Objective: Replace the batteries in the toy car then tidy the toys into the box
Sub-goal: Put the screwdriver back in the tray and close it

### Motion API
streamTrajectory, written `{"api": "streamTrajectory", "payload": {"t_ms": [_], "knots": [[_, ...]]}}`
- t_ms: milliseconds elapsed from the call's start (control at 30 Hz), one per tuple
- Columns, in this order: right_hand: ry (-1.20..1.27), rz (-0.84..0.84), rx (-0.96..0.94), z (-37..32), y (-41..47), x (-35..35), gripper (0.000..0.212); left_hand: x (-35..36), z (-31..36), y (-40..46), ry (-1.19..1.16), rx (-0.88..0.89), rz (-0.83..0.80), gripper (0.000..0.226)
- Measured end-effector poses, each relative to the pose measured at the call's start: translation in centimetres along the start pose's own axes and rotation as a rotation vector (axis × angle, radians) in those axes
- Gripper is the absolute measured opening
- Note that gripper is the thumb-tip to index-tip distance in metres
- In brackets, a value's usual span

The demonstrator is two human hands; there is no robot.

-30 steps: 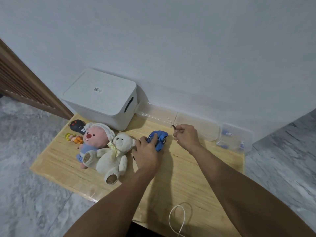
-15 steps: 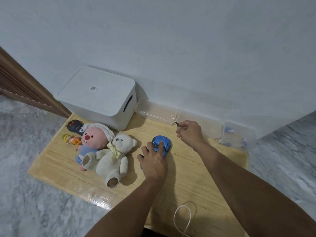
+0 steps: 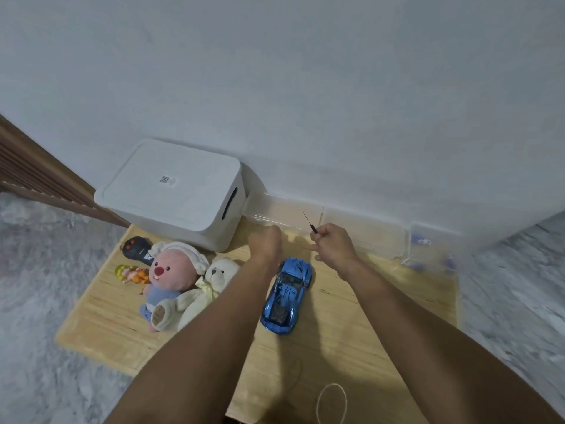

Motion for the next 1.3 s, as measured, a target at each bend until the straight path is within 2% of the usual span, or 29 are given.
{"api": "streamTrajectory", "payload": {"t_ms": [67, 167, 400, 500, 600, 767, 867, 1100, 1200, 1233, 1267, 1300], "knots": [[0.0, -0.012, 0.018, 0.0, 0.1, 0.4, 0.021, 0.0, 1.0, 0.9, -0.147, -0.143, -0.094, 0.011], [0.018, -0.024, 0.023, 0.2, 0.2, 0.8, 0.015, -0.3, 2.2, 1.5, -0.241, -0.192, -0.232, 0.014], [-0.012, -0.015, -0.004, 0.8, 0.2, 1.1, 0.015, 0.1, 4.2, 1.5, -0.346, -0.265, -0.296, 0.057], [-0.046, 0.015, -0.019, 1.0, 0.3, 1.1, 0.016, 0.3, 4.9, 1.6, -0.407, -0.308, -0.302, 0.066], [-0.129, 0.045, -0.049, 0.9, 0.4, 1.1, 0.019, 0.1, 5.3, 1.5, -0.335, -0.311, -0.265, 0.06], [-0.338, 0.102, -0.102, 0.9, 0.1, 1.5, 0.02, -0.5, 6.1, 1.3, -0.045, -0.234, -0.229, 0.038], [-0.426, 0.158, -0.141, 0.3, -0.2, 1.7, 0.022, -0.4, 6.9, 1.2, 0.006, -0.186, -0.225, 0.031], [-0.348, 0.275, -0.18, -2.5, 0.7, 1.9, 0.026, 0.2, 7.9, 0.0, 0.058, -0.113, -0.269, 0.013], [-0.308, 0.28, -0.151, -2.5, 1.1, 2.0, 0.035, 0.0, 7.6, 0.2, 0.031, -0.122, -0.256, 0.01], [-0.294, 0.281, -0.138, -2.4, 1.2, 2.0, 0.037, 0.0, 7.5, 0.2, 0.028, -0.109, -0.246, 0.012], [-0.281, 0.289, -0.13, -2.2, 1.2, 1.9, 0.036, -0.1, 7.4, 0.5, 0.036, -0.083, -0.239, 0.026], [-0.266, 0.301, -0.124, -2.1, 1.2, 1.8, 0.034, -0.1, 7.4, 0.7, 0.036, -0.056, -0.24, 0.051]]}}
Point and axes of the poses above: each hand's wrist, its own y-axis towards the middle knuckle, its own x-axis out of the palm, z = x × y, the point moved 3 cm from there along y, towards the middle knuckle, and after that the axes turned 5 degrees about -x, right-handed, at the moved point
